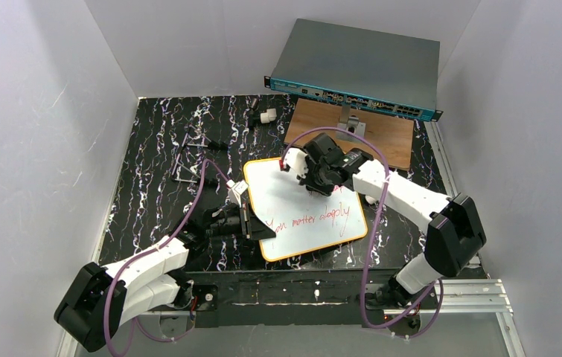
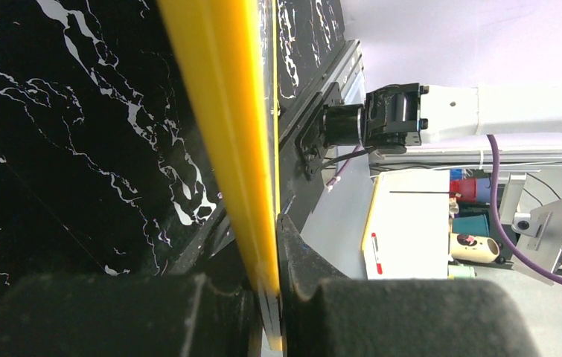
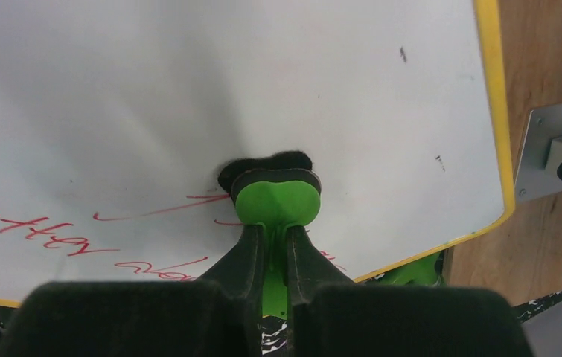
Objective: Erase the whiteboard
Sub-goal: Erase the whiteboard at the center of the board.
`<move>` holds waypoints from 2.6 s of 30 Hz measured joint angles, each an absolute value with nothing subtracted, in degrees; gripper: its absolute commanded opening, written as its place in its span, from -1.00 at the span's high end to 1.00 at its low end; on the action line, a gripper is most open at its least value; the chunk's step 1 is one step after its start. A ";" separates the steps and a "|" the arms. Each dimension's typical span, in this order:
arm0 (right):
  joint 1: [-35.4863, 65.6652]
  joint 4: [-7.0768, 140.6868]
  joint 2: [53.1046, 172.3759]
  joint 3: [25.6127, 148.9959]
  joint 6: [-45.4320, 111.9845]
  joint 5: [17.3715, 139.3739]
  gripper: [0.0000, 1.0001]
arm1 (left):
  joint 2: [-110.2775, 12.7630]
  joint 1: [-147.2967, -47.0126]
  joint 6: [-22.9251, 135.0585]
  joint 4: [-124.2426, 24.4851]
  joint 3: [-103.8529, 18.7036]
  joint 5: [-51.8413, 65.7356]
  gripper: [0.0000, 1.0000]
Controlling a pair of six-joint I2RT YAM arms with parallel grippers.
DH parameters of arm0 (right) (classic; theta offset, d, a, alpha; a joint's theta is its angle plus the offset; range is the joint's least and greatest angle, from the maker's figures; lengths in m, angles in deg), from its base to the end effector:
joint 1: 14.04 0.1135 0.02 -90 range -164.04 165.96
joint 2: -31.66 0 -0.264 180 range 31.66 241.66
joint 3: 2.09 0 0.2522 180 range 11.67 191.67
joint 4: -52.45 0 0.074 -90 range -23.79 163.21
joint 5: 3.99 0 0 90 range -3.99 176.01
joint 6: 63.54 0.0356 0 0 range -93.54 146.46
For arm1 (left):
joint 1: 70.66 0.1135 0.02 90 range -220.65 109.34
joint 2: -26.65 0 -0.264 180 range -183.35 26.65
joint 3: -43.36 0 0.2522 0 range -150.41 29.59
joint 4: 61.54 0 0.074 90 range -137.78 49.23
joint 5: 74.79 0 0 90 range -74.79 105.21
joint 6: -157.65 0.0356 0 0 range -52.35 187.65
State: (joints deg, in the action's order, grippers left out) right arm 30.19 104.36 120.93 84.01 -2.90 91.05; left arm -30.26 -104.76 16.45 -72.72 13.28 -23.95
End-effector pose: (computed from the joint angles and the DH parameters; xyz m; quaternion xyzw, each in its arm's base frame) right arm 0.2394 0.2287 0.2738 -0.5602 0.7711 -0.0028 0.3027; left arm 0.1520 -0.1300 0.1934 0.0886 0.7725 -0.5821 0.2378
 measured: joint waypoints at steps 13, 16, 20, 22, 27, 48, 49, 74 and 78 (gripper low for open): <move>33.60 108.82 115.82 77.67 -10.68 79.93 0.97 | -30.10 -104.78 17.28 -72.33 13.34 -24.58 1.00; 32.99 107.84 116.28 77.69 -7.69 81.85 0.97 | -29.45 -104.76 17.21 -71.48 13.39 -24.06 1.00; 30.85 104.54 116.43 77.69 -3.67 86.51 0.97 | -28.81 -104.65 17.10 -71.33 13.39 -23.23 1.00; 29.34 102.83 116.43 77.56 -2.71 88.49 0.97 | -28.75 -104.65 17.21 -71.37 13.39 -23.18 1.00; 28.33 102.26 115.91 76.71 -4.41 86.13 0.97 | -28.75 -104.65 17.26 -71.33 13.39 -23.27 1.00; 27.74 104.10 115.64 76.01 -2.77 84.93 0.97 | -28.90 -104.57 17.89 -71.70 13.39 -22.66 1.00; 27.48 103.22 115.23 75.48 -2.62 86.16 0.97 | -29.08 -104.57 17.93 -71.94 13.39 -22.72 1.00; 19.85 101.24 117.09 77.91 -1.48 75.95 0.97 | -30.23 -104.59 18.52 -70.23 11.60 -23.23 1.00; 20.68 103.95 116.10 77.45 -5.37 70.29 0.97 | -30.67 -104.59 19.33 -69.58 10.83 -23.90 1.00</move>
